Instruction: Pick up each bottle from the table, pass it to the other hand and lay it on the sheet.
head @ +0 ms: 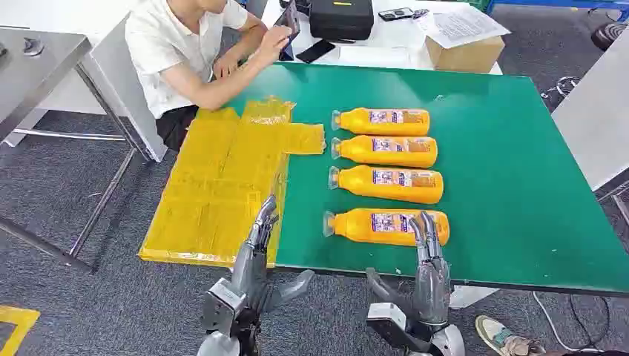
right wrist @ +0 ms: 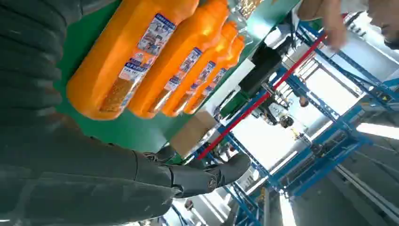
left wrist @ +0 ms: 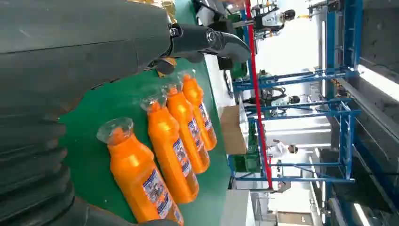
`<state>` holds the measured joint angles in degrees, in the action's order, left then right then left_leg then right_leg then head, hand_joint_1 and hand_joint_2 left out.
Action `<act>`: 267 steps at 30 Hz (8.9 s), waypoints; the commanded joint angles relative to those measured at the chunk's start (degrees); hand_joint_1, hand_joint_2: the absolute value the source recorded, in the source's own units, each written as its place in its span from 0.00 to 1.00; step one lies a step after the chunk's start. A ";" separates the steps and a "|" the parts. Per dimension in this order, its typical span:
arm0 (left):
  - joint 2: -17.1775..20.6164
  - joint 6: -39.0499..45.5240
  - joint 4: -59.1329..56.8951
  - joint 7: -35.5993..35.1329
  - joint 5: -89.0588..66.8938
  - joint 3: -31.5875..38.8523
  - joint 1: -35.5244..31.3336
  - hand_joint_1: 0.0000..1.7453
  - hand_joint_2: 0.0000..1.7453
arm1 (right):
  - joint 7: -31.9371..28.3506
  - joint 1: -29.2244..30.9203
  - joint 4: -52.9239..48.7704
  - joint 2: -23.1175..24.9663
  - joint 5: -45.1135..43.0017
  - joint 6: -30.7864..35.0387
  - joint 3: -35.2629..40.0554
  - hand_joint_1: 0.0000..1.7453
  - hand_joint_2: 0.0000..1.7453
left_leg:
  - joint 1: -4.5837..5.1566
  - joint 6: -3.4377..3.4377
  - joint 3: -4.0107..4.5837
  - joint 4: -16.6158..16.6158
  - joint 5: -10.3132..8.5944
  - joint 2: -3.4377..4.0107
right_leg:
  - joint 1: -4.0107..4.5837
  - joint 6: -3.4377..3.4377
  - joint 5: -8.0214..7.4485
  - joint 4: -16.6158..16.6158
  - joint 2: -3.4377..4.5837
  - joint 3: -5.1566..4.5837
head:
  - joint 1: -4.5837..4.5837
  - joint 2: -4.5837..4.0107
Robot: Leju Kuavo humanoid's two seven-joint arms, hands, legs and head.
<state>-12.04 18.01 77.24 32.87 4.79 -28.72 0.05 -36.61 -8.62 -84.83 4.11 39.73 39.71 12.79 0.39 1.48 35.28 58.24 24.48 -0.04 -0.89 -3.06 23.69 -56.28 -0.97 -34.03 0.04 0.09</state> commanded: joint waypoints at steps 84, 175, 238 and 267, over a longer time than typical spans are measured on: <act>-1.16 0.65 -6.22 -2.42 -3.83 0.00 -3.93 0.00 1.00 | 26.06 26.90 35.47 -22.04 21.09 -23.98 10.26 0.00 1.00 | 0.02 0.05 -0.28 -0.02 -0.04 -0.10 | -0.03 -0.04 -0.08 0.11 0.01 0.34 | 0.04 0.00; -0.97 -14.59 -6.78 -9.83 32.90 0.03 -5.26 0.00 1.00 | 6.42 17.63 21.33 -2.38 -21.02 -38.28 21.06 1.00 1.00 | 0.01 0.09 -0.09 -0.04 -0.09 -0.08 | -0.02 -0.07 -0.08 0.06 0.01 0.13 | 0.00 0.00; 0.92 9.94 -10.94 -5.31 2.96 10.38 -10.40 1.00 1.00 | -3.39 4.75 -18.72 15.89 -26.50 0.29 -34.94 0.00 0.00 | 0.07 0.07 0.00 -0.02 -0.11 -0.24 | -0.09 -0.06 -0.04 -0.01 -0.14 0.04 | 0.00 0.00; 5.84 0.61 -51.22 -27.90 -51.40 4.13 -37.02 0.00 1.00 | -3.39 7.71 -7.40 11.34 -30.91 0.29 -21.98 0.00 0.00 | -0.03 0.01 -0.12 -0.01 -0.17 0.09 | 0.01 0.10 -0.23 0.03 0.14 0.12 | 0.02 0.00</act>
<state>-7.43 21.72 33.74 4.39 -49.40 -25.88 -32.82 -40.04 -2.22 -97.94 17.97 10.23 40.11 -11.95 0.45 1.60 35.39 58.26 24.23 -0.10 -0.97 -3.07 23.45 -56.33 -1.05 -34.11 0.07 0.09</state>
